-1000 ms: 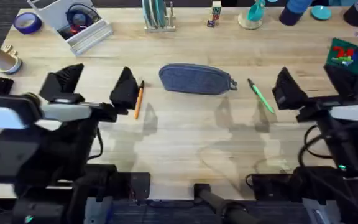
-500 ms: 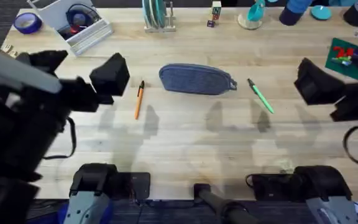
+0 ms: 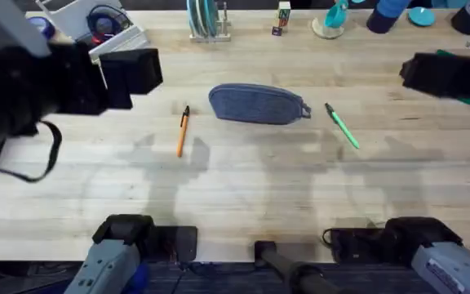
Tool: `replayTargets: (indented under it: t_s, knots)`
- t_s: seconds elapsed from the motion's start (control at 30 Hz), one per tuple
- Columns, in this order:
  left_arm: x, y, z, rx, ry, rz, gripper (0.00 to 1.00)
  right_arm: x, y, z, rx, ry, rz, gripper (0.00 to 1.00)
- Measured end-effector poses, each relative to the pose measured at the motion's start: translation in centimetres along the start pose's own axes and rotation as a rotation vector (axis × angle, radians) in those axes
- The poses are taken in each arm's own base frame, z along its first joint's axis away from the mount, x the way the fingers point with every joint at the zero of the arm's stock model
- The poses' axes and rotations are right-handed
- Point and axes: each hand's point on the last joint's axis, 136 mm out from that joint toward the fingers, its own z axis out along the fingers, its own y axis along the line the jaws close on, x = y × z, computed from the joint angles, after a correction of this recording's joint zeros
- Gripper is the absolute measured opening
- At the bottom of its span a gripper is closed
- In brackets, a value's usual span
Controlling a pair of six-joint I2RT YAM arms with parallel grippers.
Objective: Unzip the bag, pick up the pens from the table one at a time and place them inside, then zip the bag closed.
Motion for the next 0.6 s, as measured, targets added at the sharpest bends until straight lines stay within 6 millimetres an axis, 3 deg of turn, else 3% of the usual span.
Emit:
replayTargets:
  t_s: [0.2, 0.37, 0.6]
  knots:
    - [-0.2, -0.2, 1.7, 0.013, 0.137, -0.009, 0.993, -0.4, 0.0, 2.0, 0.001, 0.151, 0.015, 0.997]
    - [0.2, -0.3, 4.3, 0.028, 0.221, -0.017, 0.993, 0.6, -0.3, 4.4, 0.009, 0.259, 0.026, 0.997]
    - [1.2, -0.2, 7.2, 0.031, 0.312, -0.024, 0.993, 0.7, -0.4, 5.4, 0.012, 0.291, 0.029, 0.998]
